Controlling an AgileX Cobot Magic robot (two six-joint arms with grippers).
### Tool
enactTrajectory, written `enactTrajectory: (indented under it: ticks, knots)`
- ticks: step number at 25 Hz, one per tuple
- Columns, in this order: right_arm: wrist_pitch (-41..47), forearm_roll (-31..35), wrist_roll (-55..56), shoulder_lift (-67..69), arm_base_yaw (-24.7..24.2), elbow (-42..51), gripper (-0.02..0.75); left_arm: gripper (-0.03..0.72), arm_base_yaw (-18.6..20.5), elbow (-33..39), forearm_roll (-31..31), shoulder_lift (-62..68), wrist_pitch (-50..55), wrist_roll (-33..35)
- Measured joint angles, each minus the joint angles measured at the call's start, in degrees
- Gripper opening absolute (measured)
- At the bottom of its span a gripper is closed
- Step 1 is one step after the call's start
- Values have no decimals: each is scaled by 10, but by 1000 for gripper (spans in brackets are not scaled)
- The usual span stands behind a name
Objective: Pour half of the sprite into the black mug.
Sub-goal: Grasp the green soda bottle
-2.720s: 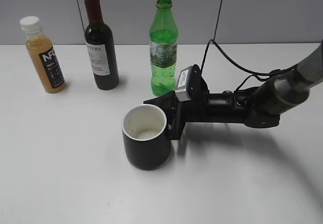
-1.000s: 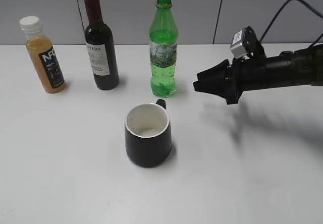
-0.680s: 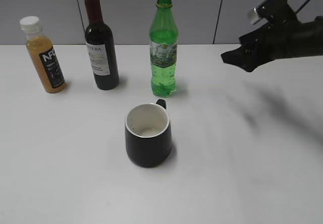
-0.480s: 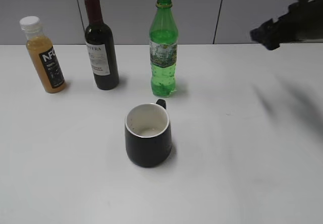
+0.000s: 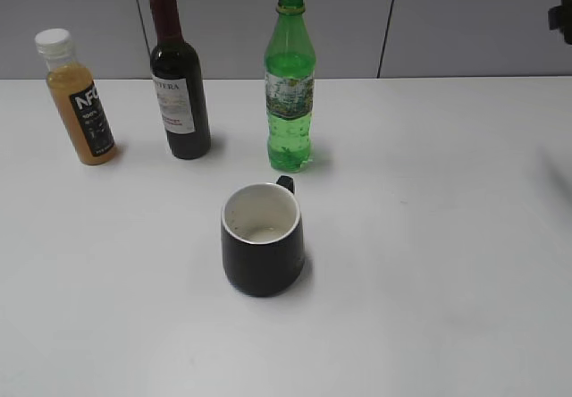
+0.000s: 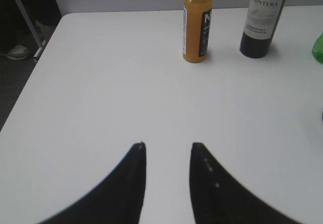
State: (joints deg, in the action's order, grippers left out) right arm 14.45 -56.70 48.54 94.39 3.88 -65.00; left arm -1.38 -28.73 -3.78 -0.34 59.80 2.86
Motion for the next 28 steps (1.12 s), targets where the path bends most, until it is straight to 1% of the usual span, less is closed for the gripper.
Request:
enactTrajectory:
  ticks: [2, 3, 4, 5, 6, 8, 10, 12, 15, 17, 21, 24, 28]
  knots:
    - [87, 180, -177, 0, -5, -40, 615, 237, 0, 0, 0, 0, 0, 0]
    - [125, 266, -240, 1, -10, -61, 610, 237, 0, 0, 0, 0, 0, 0]
    - [180, 336, -318, 6, -16, -91, 604, 237, 0, 0, 0, 0, 0, 0]
    - [227, 414, -367, 11, -23, -124, 601, 237, 0, 0, 0, 0, 0, 0]
    - [268, 480, -415, 19, -32, -153, 600, 237, 0, 0, 0, 0, 0, 0]
    - [369, 561, -472, 39, -43, -228, 596, 237, 0, 0, 0, 0, 0, 0]
    - [451, 593, -495, 57, -48, -286, 595, 237, 0, 0, 0, 0, 0, 0]
    - [505, 606, -503, 59, -48, -319, 594, 237, 0, 0, 0, 0, 0, 0]
    - [530, 613, -507, 42, -48, -323, 594, 237, 0, 0, 0, 0, 0, 0]
    - [533, 613, -510, 10, -49, -303, 594, 237, 0, 0, 0, 0, 0, 0]
    - [534, 613, -537, -99, -49, -209, 594, 237, 0, 0, 0, 0, 0, 0]
    - [535, 614, -585, -205, -49, -108, 594, 237, 0, 0, 0, 0, 0, 0]
    - [535, 613, -619, -342, -49, 30, 594, 237, 0, 0, 0, 0, 0, 0]
